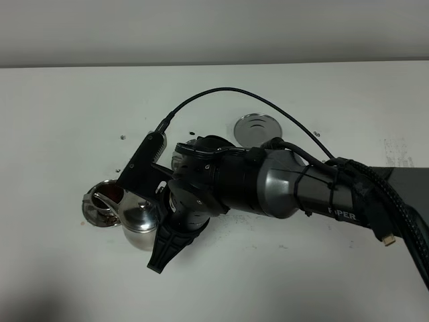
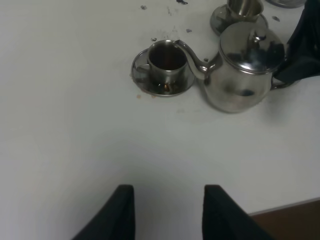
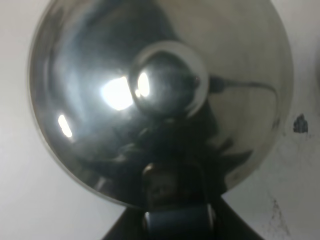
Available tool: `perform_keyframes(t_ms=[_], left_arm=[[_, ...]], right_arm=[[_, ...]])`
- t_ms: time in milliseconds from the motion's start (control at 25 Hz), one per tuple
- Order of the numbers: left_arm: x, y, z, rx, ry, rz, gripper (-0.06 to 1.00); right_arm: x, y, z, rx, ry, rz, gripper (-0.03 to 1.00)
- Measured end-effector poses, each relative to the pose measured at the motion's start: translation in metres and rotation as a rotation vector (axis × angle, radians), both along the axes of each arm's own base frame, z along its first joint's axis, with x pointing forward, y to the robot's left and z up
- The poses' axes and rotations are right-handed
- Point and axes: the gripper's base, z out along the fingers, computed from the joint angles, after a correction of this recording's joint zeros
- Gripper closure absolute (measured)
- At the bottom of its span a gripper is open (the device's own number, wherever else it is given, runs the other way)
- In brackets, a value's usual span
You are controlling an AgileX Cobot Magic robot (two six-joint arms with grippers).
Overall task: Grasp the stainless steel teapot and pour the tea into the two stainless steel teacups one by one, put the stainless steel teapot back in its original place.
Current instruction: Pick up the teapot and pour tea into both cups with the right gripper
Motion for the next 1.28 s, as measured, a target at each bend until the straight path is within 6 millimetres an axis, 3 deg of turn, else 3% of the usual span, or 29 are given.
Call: perform_keyframes(t_ms=[160,320,480,640,800,1120,1280], left_arm=[[0.0,0.0,0.0,0.0,0.0,0.0,0.62],[0.0,0.0,0.0,0.0,0.0,0.0,0.62],[0.0,0.0,0.0,0.0,0.0,0.0,0.62],[0.0,0.0,0.0,0.0,0.0,0.0,0.62],[0.0,0.0,0.0,0.0,0.0,0.0,0.62],[0.0,0.0,0.0,0.0,0.0,0.0,0.62],[0.0,0.0,0.0,0.0,0.0,0.0,0.62]], right_arm=[[0.005,-0.004,0.008,-0.006,-0.003,-0.017,0.8],[0.021,-0.02,0.038,-0.01,-0.033,-0.058,0.8],[0.05,-0.053,0.067,-0.002,-0.098,-0.1,0.8],[0.085,-0.094,0.072,-0.081,-0.126,-0.097,0.8],[0.105,-0.121,0.077,-0.152,-0.153,-0.025,0.8],[0.123,-0.129,0.099,-0.248,-0.285,0.227,0.8],[0.135,-0.126,0.1,-0.294,-0.313,0.333,0.8]])
